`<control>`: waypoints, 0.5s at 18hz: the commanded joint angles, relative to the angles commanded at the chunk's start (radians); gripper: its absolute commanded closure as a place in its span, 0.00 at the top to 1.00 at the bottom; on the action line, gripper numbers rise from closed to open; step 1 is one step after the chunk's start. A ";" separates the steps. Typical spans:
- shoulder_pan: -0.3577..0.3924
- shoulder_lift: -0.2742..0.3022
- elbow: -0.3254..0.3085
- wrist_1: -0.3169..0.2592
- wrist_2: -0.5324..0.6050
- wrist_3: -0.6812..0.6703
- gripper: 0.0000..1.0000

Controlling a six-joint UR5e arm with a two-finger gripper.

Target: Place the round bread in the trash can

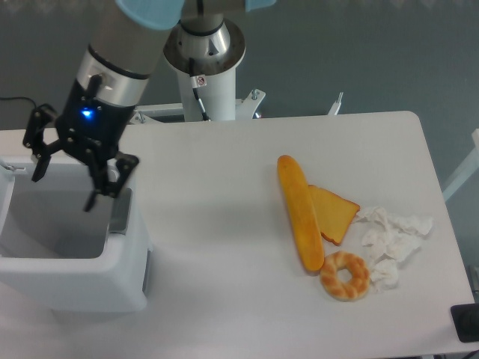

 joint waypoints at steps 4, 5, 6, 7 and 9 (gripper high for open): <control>0.022 0.011 -0.015 -0.006 0.121 0.056 1.00; 0.029 0.014 -0.015 -0.005 0.128 0.062 1.00; 0.034 0.020 -0.015 -0.005 0.131 0.076 1.00; 0.038 0.025 -0.015 -0.005 0.141 0.123 1.00; 0.051 0.032 -0.023 -0.006 0.212 0.250 1.00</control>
